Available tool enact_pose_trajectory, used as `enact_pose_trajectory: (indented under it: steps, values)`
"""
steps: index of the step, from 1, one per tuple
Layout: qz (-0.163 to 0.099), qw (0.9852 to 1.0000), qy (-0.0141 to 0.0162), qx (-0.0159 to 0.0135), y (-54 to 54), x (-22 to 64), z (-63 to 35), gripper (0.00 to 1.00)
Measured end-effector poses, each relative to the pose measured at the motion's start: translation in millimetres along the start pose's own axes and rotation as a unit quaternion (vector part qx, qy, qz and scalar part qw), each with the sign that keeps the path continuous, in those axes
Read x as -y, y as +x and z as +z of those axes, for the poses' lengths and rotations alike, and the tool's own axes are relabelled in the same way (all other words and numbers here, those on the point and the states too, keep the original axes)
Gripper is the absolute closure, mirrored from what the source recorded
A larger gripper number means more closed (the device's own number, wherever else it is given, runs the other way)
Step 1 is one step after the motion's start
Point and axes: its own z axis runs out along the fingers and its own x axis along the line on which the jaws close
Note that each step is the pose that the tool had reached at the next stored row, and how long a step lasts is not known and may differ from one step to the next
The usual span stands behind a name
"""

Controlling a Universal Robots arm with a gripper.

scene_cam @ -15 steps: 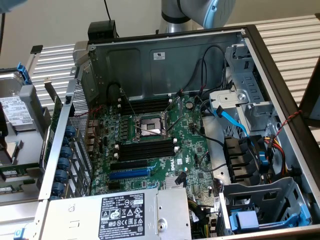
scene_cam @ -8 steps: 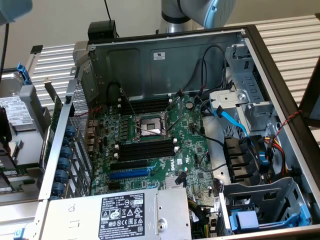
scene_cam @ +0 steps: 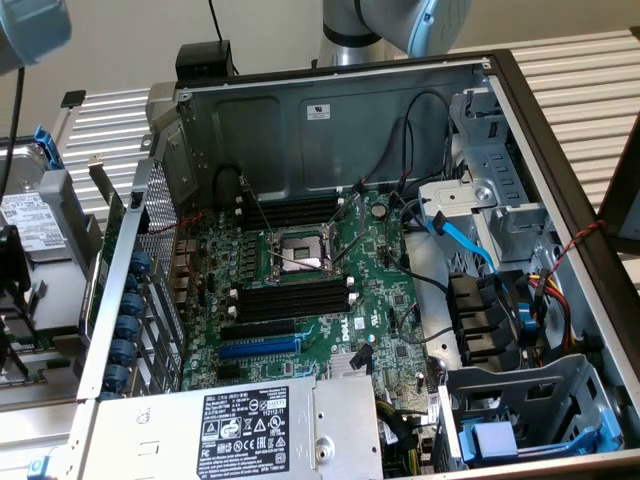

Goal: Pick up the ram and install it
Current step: 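Pick up the ram and move it above insertion slot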

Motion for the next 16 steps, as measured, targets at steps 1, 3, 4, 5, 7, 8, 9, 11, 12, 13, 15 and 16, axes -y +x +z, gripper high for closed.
enact_pose_trajectory:
  steps: [1,3,4,5,7,8,9,11,12,13,15,16]
  values:
    - [0.000,1.0000,0.0000,0.0001,0.0,0.1,1.6,0.58]
    - [0.000,1.0000,-0.0001,0.0002,0.1,0.2,4.0,0.58]
    - [0.000,1.0000,-0.0003,0.0002,0.2,0.2,4.6,0.58]
    - [0.000,1.0000,-0.0005,0.0002,0.2,0.2,5.2,0.58]
    - [0.000,1.0000,-0.0006,0.0002,0.3,0.3,8.1,0.58]
    - [0.000,1.0000,-0.0006,0.0002,0.3,0.4,9.6,0.58]
    - [0.000,1.0000,-0.0006,0.0002,0.4,0.5,10.8,0.58]
    - [0.000,1.0000,-0.0007,0.0001,0.4,0.4,11.7,0.58]
    - [0.000,1.0000,-0.0007,0.0001,0.4,0.4,11.9,0.58]
    - [0.000,1.0000,-0.0007,0.0001,0.4,0.4,11.9,0.58]
    - [0.000,1.0000,-0.0007,0.0002,0.4,0.5,12.1,0.58]
    - [0.000,1.0000,-0.0006,0.0002,0.4,0.5,12.1,0.58]
